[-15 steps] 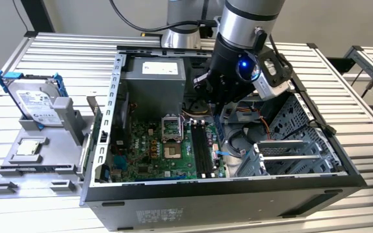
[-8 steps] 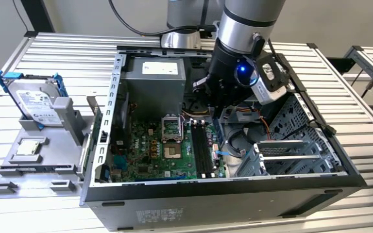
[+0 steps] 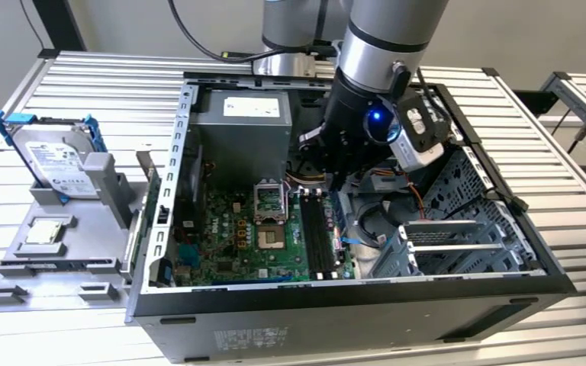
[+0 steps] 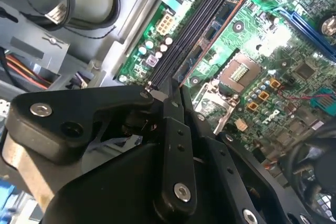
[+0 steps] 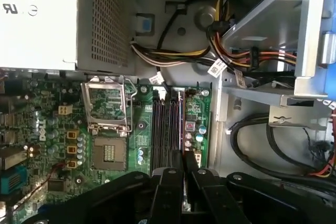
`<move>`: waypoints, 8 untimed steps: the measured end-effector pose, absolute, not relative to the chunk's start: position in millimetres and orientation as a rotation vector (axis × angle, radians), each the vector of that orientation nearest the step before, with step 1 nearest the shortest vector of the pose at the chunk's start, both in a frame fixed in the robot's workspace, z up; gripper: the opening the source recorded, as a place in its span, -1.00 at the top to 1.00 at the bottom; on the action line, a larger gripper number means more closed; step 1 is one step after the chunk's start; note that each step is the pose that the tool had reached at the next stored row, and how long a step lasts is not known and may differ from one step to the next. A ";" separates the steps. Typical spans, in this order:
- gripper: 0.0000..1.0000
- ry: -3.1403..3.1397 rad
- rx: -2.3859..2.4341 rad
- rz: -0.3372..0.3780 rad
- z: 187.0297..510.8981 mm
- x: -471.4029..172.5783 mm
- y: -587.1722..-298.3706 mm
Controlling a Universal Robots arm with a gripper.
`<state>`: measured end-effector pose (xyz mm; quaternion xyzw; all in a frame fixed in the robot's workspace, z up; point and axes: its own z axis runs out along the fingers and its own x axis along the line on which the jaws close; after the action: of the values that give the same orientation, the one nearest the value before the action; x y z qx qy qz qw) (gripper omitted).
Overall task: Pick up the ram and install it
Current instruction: 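Insert the ram into the slot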
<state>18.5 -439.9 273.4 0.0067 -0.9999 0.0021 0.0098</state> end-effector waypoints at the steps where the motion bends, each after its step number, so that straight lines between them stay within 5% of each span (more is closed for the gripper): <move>1: 1.00 -3.123 0.008 0.007 271.8 18.4 -440.2; 8: 1.00 -3.123 -0.041 0.007 262.0 17.9 -445.5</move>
<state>17.9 -445.5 262.0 -0.0133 -0.9999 0.0023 0.0090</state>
